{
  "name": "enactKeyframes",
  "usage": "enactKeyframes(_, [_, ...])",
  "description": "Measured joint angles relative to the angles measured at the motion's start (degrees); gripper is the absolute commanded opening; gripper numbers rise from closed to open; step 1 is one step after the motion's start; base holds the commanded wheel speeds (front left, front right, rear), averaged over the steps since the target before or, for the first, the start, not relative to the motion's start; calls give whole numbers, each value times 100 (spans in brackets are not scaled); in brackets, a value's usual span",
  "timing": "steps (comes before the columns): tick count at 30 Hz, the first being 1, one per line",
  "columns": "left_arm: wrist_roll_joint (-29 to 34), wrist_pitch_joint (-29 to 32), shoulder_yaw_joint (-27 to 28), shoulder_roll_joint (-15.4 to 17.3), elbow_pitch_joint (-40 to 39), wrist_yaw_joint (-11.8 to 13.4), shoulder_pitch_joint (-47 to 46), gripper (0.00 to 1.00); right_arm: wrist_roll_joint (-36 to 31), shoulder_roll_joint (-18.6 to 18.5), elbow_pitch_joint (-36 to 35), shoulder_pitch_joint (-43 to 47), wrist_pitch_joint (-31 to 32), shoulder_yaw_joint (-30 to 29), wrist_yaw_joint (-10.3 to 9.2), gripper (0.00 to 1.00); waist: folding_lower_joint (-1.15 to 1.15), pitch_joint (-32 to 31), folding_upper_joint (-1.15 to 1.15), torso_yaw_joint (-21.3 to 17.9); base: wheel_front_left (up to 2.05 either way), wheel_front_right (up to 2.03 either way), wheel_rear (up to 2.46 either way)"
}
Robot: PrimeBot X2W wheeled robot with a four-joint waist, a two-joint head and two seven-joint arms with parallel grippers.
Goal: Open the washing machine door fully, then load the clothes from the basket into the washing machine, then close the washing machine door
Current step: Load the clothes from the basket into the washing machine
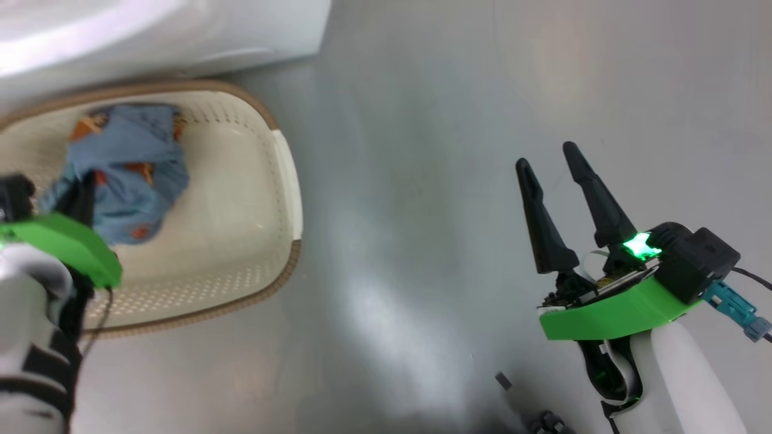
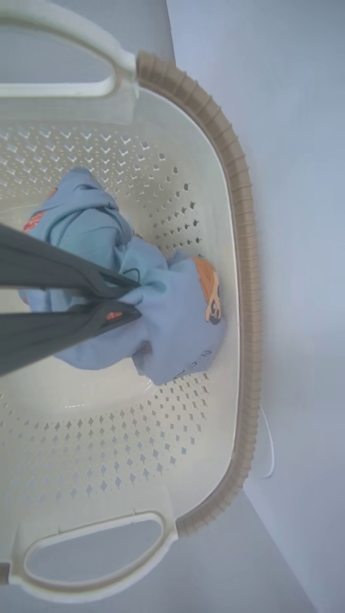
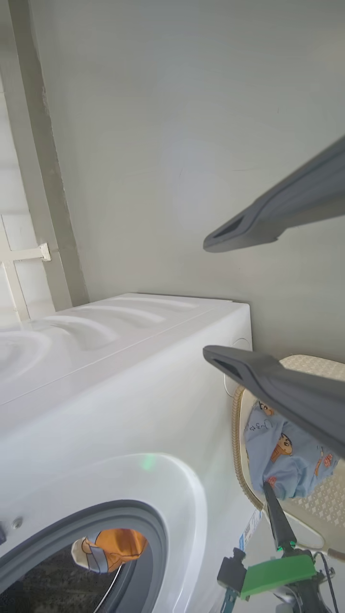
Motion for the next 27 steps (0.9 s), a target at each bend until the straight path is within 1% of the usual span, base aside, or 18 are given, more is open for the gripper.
enactKeyframes(3, [-80, 0, 264, -119, -353, -3, 422, 0, 0, -55, 29, 70, 0, -42, 0, 100, -1, -216, 0, 81, 0, 0, 0])
enactKeyframes(7, [-114, 0, 592, -324, -827, -67, 831, 0, 4, -120, 116, 289, 0, -129, 0, 100, -1, -520, 0, 200, 0, 0, 0])
enactKeyframes(14, [16, -4, 1116, -646, -1540, -205, 1462, 0, 18, -254, 176, 595, 0, -220, 0, 100, -1, -1058, 0, 397, 0, 0, 0])
enactKeyframes(18, [124, -4, 1373, -809, -1928, -238, 1789, 0, 57, -301, 224, 746, 0, -232, 0, 100, 0, -1357, 0, 478, 0, 0, 0])
enactKeyframes(19, [124, -4, 1373, -809, -1928, -238, 1789, 0, 57, -301, 224, 746, 0, -232, 0, 100, 0, -1357, 0, 478, 0, 0, 0])
enactKeyframes(23, [182, -4, 1571, -936, -2369, -264, 2115, 0, 57, -364, 247, 894, 0, -250, 0, 100, -1, -1645, 0, 535, 0, 0, 0])
enactKeyframes(27, [179, -4, 1577, -1021, -2856, -265, 2471, 0, 70, -422, 272, 1077, 0, -325, 0, 100, -1, -1917, 0, 575, 0, 0, 0])
